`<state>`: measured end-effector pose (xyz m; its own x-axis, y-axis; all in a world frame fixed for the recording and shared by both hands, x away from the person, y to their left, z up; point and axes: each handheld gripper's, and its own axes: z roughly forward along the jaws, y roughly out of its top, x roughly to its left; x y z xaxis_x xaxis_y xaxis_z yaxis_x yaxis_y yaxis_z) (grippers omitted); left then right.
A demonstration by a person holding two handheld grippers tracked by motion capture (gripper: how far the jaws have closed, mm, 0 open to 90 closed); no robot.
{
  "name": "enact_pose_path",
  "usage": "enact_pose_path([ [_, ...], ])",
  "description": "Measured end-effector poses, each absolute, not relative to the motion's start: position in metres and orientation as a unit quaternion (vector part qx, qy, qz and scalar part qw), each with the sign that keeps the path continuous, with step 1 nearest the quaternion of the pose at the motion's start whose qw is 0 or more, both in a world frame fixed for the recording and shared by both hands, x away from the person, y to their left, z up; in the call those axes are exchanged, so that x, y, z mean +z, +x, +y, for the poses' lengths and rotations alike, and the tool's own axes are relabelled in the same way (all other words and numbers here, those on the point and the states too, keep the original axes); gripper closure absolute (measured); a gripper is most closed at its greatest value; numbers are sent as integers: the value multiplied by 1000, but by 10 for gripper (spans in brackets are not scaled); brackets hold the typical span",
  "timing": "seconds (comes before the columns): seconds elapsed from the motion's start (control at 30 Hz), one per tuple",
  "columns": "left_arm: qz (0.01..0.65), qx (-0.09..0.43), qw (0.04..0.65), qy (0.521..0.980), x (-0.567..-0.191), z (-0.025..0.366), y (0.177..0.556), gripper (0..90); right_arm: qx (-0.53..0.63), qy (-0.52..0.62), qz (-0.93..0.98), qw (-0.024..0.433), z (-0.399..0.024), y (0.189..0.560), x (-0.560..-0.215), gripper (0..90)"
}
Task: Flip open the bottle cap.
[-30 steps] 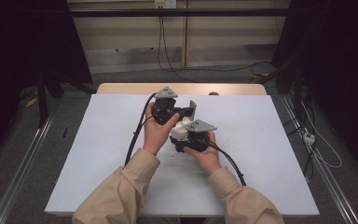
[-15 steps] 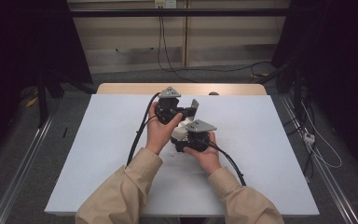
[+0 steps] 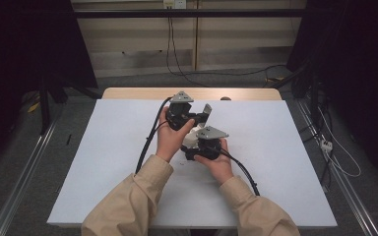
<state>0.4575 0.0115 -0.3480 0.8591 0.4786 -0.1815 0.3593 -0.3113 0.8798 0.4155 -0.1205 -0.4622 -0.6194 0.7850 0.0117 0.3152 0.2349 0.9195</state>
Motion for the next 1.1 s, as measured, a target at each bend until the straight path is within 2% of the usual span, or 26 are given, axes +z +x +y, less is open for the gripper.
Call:
enact_pose_path([
  [1.1, 251, 51, 513, 819, -354, 4, 464, 900, 497, 369, 749, 235, -121, 416, -462, 187],
])
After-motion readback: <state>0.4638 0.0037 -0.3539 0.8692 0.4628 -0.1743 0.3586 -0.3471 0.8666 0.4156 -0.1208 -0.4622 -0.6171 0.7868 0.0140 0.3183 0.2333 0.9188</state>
